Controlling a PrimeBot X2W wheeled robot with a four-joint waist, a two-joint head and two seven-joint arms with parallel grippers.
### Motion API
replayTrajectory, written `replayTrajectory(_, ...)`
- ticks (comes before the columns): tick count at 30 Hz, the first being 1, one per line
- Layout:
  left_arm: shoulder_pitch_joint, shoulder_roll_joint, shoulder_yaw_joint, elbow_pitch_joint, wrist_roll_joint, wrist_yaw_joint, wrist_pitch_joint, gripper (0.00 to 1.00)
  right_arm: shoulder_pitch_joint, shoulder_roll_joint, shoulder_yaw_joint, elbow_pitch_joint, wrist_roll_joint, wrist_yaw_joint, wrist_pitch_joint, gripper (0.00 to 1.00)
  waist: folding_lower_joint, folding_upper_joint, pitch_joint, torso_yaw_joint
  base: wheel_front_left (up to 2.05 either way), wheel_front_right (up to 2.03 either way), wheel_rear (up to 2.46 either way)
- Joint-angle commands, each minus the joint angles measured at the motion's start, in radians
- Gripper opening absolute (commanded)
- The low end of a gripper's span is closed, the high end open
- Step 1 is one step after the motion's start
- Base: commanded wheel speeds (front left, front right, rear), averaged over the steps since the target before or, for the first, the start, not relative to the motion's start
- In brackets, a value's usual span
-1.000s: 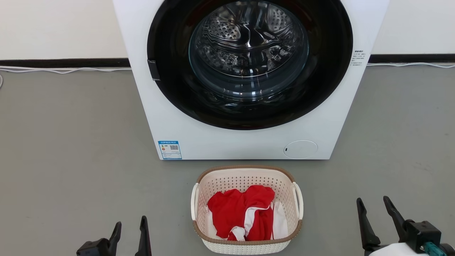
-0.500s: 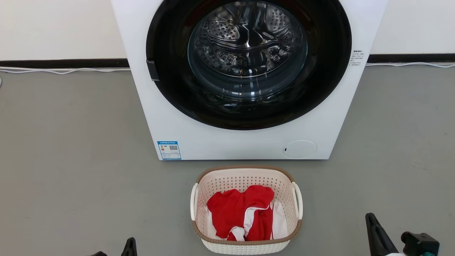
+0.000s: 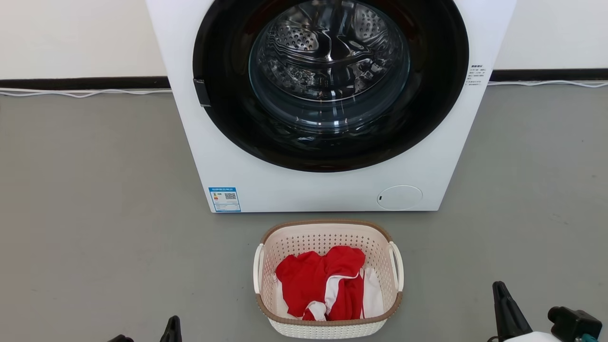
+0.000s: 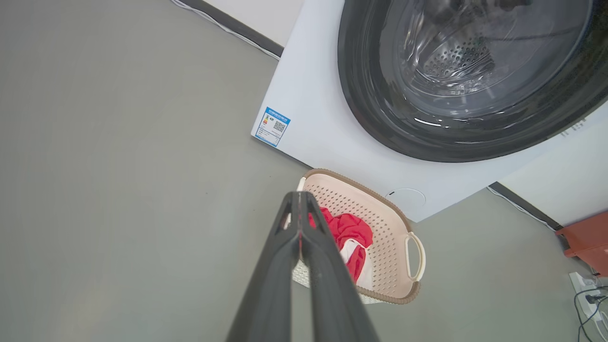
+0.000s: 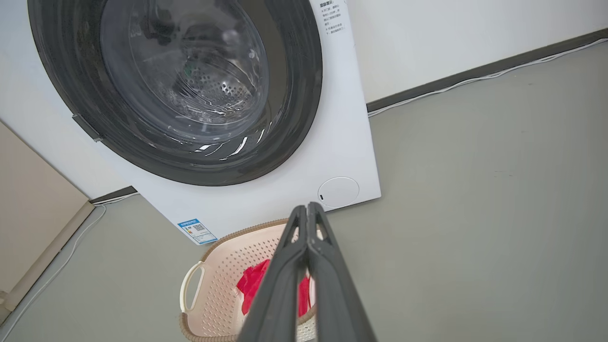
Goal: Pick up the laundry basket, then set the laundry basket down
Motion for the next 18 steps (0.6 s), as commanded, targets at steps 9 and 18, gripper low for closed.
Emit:
replayTrajectory(9, -0.061, 0.003, 0.030, -0.039, -0.104, -0.025, 0.028, 0.00, -0.049, -0.004, -0.003, -0.042, 0.136, 0.002, 0.032, 0.00, -0.0002, -0.0001, 0.002, -0.003, 0.00, 0.00, 0.00)
replayTrajectory(18, -0.074, 0.001, 0.046, -0.047, -0.190, -0.041, 0.055, 0.00, -0.059, -0.001, -0.005, -0.052, 0.245, 0.002, 0.058, 0.00, -0.0002, -0.0001, 0.005, -0.005, 0.00, 0.00, 0.00)
